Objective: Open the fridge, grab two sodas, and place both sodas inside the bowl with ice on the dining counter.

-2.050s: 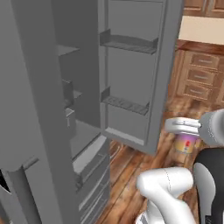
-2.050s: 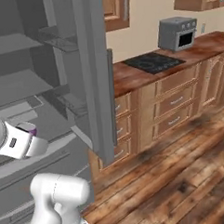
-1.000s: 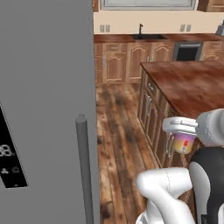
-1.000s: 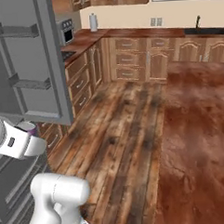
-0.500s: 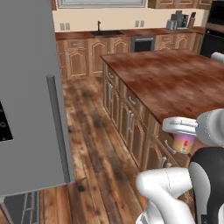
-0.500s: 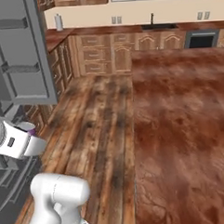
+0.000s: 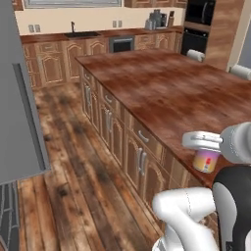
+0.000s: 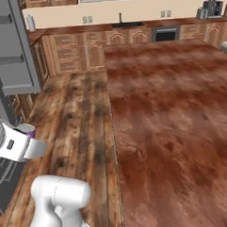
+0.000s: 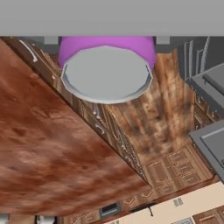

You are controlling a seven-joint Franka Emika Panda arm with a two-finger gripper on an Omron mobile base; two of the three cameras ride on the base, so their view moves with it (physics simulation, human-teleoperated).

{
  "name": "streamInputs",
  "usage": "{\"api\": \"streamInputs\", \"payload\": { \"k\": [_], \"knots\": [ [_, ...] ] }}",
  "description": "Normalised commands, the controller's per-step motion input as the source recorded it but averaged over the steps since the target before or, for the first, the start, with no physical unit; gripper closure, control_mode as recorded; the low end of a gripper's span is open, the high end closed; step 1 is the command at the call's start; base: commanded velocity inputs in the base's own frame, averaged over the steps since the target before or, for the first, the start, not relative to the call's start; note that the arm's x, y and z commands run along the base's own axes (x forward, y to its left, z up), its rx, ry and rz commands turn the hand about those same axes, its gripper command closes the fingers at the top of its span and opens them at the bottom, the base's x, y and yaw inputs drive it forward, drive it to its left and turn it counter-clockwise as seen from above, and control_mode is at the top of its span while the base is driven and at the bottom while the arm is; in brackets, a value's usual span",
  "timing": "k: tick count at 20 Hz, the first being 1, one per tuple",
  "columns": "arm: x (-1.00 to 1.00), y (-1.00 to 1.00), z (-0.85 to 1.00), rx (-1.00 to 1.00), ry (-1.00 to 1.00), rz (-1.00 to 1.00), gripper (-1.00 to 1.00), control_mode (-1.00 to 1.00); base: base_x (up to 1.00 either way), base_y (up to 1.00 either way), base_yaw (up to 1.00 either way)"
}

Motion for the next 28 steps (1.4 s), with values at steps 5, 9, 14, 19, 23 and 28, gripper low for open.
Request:
{"api": "streamInputs", "payload": {
  "k": [5,9,14,19,23,28],
  "knots": [
    [0.00,0.00,0.00,0.00,0.00,0.00,1.00,1.00,-0.94,-0.66,-0.28],
    [0.00,0.00,0.00,0.00,0.00,0.00,1.00,1.00,-1.00,-0.36,-0.23],
    [0.00,0.00,0.00,0.00,0.00,0.00,1.00,1.00,-1.00,0.04,-0.11],
    [0.00,0.00,0.00,0.00,0.00,0.00,1.00,1.00,-1.00,0.15,0.00],
    [0.00,0.00,0.00,0.00,0.00,0.00,1.00,1.00,-1.00,0.00,0.00],
    [0.00,0.00,0.00,0.00,0.00,0.00,1.00,1.00,-1.00,-0.14,0.00]
  ]
}}
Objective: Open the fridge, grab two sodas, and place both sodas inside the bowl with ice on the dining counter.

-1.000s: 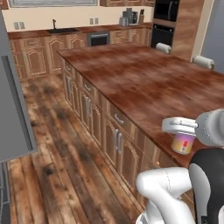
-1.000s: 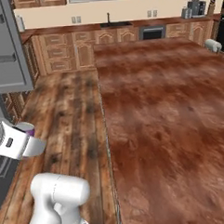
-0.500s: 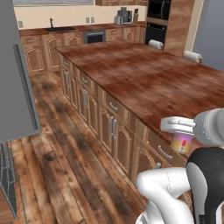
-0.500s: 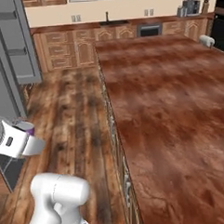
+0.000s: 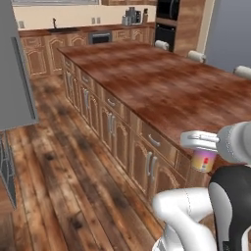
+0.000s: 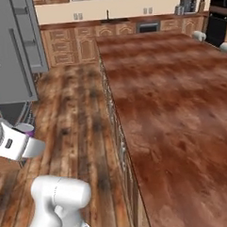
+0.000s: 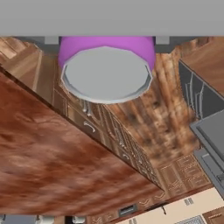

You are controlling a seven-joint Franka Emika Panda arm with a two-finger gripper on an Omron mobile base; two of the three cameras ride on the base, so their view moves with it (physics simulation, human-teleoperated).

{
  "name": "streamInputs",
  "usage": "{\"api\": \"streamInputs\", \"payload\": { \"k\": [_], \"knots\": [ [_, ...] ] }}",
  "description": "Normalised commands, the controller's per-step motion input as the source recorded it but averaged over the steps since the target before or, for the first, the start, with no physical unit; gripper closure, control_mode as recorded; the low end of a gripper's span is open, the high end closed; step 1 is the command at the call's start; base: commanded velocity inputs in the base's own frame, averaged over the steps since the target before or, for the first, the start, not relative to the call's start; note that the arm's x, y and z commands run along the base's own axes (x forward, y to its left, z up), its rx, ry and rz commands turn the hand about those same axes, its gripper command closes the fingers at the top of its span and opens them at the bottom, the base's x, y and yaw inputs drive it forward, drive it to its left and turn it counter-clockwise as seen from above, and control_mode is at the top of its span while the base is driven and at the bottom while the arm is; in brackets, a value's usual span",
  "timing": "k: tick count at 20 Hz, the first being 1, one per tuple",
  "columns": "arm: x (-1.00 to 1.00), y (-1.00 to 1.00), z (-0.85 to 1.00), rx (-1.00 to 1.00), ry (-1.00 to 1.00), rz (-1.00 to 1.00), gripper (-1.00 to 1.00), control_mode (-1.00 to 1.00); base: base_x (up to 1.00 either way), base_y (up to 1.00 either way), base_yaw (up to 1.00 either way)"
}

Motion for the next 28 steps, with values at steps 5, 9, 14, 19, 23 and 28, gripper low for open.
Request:
{"api": "streamInputs", "payload": {
  "k": [5,9,14,19,23,28],
  "knots": [
    [0.00,0.00,0.00,0.00,0.00,0.00,1.00,1.00,-1.00,-0.18,0.00],
    [0.00,0.00,0.00,0.00,0.00,0.00,1.00,1.00,-1.00,-0.31,-0.01],
    [0.00,0.00,0.00,0.00,0.00,0.00,1.00,1.00,-1.00,-0.52,-0.02],
    [0.00,0.00,0.00,0.00,0.00,0.00,1.00,1.00,-0.83,-0.67,-0.02],
    [0.00,0.00,0.00,0.00,0.00,0.00,1.00,1.00,-0.21,-1.00,-0.01],
    [0.00,0.00,0.00,0.00,0.00,0.00,1.00,1.00,0.02,-1.00,0.00]
  ]
}}
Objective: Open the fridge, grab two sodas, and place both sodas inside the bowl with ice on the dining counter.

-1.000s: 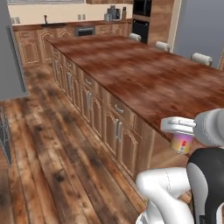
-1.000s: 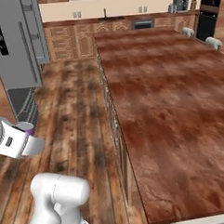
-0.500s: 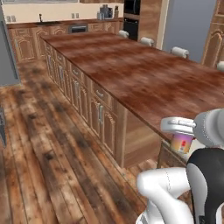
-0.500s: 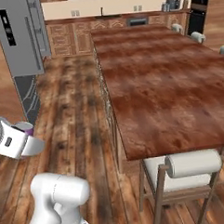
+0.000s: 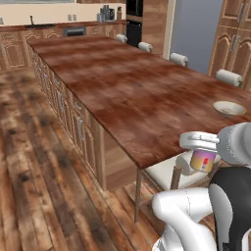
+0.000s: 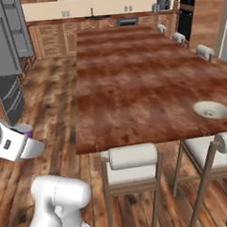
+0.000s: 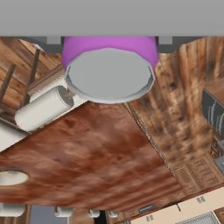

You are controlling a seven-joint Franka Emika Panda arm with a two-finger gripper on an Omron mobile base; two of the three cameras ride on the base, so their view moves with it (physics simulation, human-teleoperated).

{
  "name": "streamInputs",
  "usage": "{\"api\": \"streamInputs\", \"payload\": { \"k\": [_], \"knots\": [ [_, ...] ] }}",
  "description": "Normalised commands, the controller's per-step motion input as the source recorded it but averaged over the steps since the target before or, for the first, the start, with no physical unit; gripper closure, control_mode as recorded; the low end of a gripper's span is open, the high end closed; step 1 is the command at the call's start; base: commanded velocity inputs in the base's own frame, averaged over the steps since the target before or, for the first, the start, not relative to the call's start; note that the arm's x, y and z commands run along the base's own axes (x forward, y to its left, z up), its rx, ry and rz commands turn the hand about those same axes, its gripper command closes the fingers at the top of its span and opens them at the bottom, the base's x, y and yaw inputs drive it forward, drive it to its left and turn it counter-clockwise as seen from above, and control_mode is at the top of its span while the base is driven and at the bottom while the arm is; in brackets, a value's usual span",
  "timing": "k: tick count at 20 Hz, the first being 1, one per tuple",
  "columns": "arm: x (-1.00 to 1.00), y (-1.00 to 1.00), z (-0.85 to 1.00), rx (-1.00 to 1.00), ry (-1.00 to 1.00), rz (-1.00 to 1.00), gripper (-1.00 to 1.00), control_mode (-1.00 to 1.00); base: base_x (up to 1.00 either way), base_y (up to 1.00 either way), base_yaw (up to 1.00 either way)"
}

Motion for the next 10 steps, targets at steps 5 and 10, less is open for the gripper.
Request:
{"api": "streamInputs", "payload": {
  "k": [5,10],
  "knots": [
    [0.00,0.00,0.00,0.00,0.00,0.00,1.00,1.00,0.16,-1.00,0.00],
    [0.00,0.00,0.00,0.00,0.00,0.00,1.00,1.00,0.27,-1.00,0.00]
  ]
}}
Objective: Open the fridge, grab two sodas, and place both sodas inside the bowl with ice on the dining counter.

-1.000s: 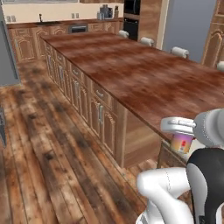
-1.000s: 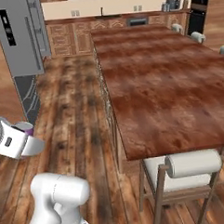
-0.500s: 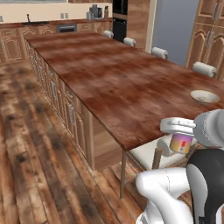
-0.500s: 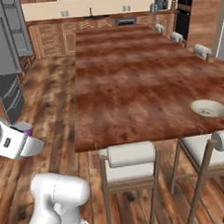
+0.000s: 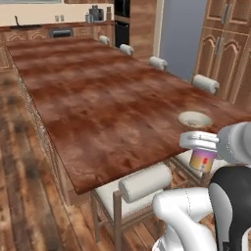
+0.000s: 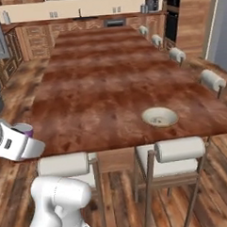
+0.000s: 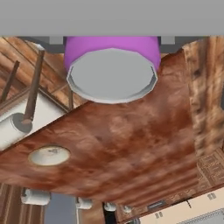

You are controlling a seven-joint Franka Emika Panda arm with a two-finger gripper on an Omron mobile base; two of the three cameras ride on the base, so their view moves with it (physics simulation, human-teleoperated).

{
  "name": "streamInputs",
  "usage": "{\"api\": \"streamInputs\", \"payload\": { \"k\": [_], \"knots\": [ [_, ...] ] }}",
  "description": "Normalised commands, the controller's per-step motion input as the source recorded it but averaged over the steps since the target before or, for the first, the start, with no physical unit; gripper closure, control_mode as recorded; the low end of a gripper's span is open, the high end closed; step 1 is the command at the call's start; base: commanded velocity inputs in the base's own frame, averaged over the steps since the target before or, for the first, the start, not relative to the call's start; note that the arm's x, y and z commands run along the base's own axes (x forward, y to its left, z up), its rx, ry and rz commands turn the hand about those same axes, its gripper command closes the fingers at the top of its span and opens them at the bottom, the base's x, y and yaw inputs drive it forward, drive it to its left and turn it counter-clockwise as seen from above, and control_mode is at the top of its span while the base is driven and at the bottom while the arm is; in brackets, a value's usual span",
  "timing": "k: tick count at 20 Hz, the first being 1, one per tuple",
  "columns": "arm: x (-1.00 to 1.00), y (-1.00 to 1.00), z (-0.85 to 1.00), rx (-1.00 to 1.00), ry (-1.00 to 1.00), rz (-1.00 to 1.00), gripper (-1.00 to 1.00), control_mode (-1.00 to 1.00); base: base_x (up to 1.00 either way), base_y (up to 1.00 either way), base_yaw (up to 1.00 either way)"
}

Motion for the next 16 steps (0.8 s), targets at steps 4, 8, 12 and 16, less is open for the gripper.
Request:
{"api": "streamInputs", "payload": {
  "k": [4,8,12,16],
  "knots": [
    [0.00,0.00,0.00,0.00,0.00,0.00,1.00,1.00,0.36,-1.00,0.00],
    [0.00,0.00,0.00,0.00,0.00,0.00,1.00,1.00,0.37,-1.00,0.04],
    [0.00,0.00,0.00,0.00,0.00,0.00,1.00,1.00,0.37,-0.96,0.07],
    [0.00,0.00,0.00,0.00,0.00,0.00,1.00,1.00,0.69,-0.57,0.22]
  ]
}}
